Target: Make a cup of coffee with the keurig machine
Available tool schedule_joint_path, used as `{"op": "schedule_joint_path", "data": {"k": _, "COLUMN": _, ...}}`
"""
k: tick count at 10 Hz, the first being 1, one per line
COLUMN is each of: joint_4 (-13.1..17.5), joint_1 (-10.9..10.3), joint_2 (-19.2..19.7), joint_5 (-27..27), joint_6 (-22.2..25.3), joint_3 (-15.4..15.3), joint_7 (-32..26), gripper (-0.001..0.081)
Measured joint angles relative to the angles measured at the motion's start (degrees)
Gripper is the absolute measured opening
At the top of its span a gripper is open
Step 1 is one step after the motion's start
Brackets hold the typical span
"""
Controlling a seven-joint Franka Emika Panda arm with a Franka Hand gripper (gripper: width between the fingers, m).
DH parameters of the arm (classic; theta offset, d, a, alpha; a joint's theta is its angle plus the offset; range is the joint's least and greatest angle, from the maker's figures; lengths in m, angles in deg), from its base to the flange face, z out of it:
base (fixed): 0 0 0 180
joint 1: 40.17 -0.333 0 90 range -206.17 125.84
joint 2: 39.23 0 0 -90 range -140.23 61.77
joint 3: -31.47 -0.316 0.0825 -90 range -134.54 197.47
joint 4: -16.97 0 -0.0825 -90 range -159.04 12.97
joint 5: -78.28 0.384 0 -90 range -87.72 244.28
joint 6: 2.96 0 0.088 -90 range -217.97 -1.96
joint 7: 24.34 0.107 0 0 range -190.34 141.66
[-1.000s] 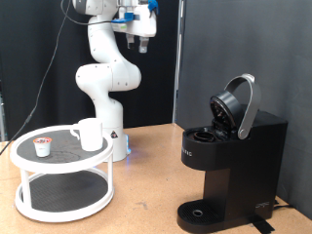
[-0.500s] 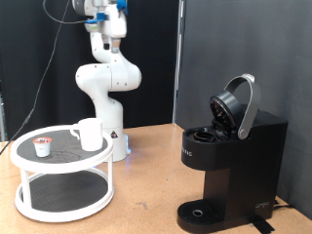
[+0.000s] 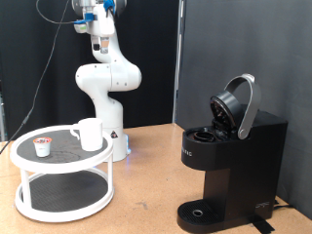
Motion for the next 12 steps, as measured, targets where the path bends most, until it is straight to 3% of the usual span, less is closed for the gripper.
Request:
{"op": "schedule_joint_path", "data": {"k": 7, "joint_4": 2.9, "joint_1": 2.0, "joint_2": 4.0, "joint_5": -5.5, "joint_6": -1.1, "joint_3": 9.3, "joint_7": -8.0, "gripper": 0.0734}}
{"op": "schedule_joint_path", "data": {"k": 12, "joint_4": 3.3, "joint_1": 2.1, "joint_2": 5.1, "joint_5": -5.6, "joint_6": -1.4, "joint_3": 11.1, "joint_7": -10.3, "gripper": 0.0734}}
